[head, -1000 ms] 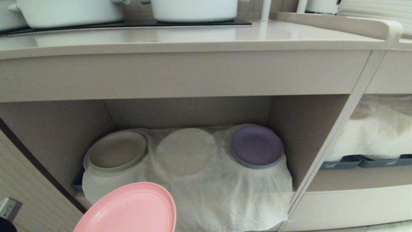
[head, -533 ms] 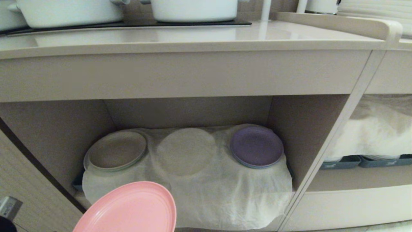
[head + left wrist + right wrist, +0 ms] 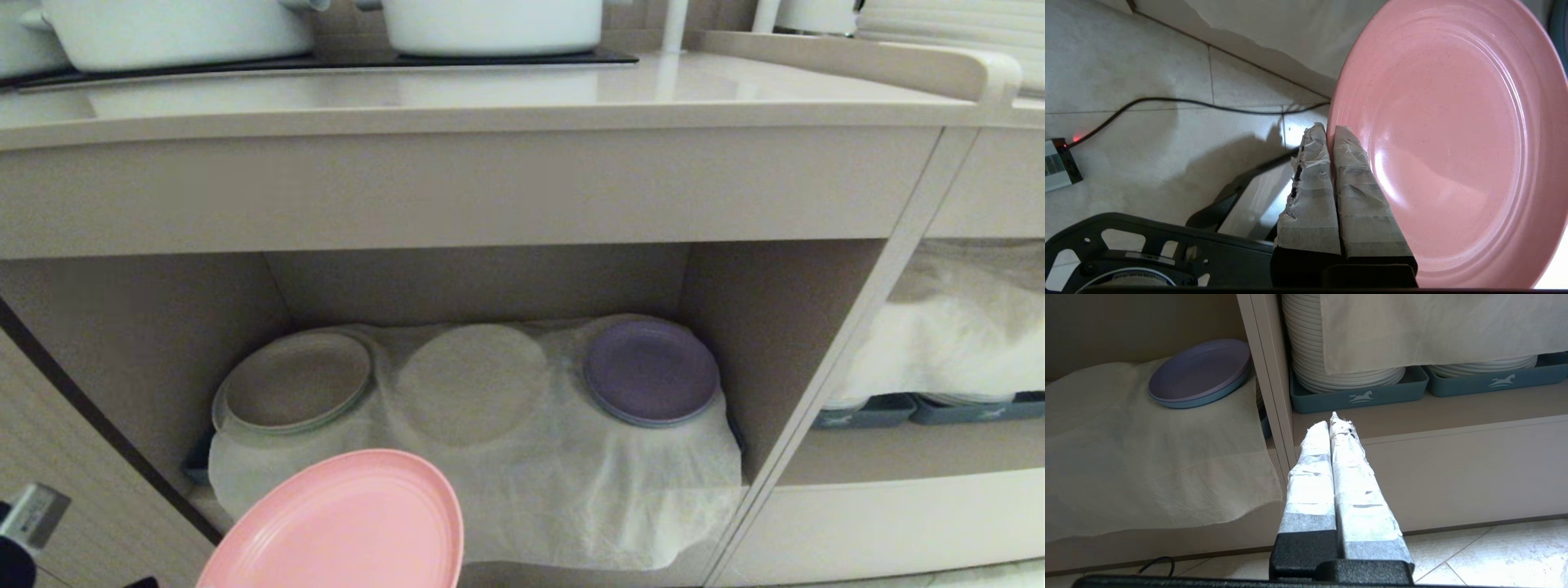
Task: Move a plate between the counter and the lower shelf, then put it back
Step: Put the plate
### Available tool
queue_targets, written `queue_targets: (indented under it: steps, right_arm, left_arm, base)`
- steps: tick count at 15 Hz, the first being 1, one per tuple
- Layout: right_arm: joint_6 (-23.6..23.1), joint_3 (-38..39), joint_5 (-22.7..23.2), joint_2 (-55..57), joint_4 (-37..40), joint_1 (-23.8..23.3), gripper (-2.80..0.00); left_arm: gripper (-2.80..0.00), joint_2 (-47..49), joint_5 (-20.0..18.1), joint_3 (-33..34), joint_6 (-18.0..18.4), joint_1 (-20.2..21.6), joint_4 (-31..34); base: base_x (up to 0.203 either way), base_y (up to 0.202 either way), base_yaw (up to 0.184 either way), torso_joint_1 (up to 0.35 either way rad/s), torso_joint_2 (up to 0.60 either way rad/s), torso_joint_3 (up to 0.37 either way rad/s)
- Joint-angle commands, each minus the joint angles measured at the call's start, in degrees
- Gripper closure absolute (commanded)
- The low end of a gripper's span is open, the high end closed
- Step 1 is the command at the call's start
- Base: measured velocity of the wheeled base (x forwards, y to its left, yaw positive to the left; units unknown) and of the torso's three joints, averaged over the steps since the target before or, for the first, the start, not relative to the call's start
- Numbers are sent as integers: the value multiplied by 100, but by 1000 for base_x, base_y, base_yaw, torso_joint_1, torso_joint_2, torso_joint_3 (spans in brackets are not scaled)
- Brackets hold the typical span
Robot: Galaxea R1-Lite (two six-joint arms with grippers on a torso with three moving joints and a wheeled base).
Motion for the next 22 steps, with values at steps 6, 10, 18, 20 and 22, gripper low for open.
queue_targets:
  steps: [6, 10, 18, 20, 22]
  right_arm:
    - [5, 0, -3, 0, -2, 0, 0]
    - [5, 0, -3, 9, -2, 0, 0]
    - [5, 0, -3, 0, -2, 0, 0]
    - [5, 0, -3, 0, -2, 0, 0]
    - [5, 0, -3, 0, -2, 0, 0]
  left_arm:
    - [0, 15, -420, -75, 73, -3, 76]
    - [0, 20, -760, -348, 85, -21, 427]
    - [0, -3, -833, -374, 82, -21, 488]
    - [0, -12, -833, -381, 82, -21, 480]
    - [0, -12, -833, -374, 82, -21, 480]
  base:
    - [0, 0, 0, 0, 0, 0]
    - [0, 0, 0, 0, 0, 0]
    - [0, 0, 0, 0, 0, 0]
    - [0, 0, 0, 0, 0, 0]
    - [0, 0, 0, 0, 0, 0]
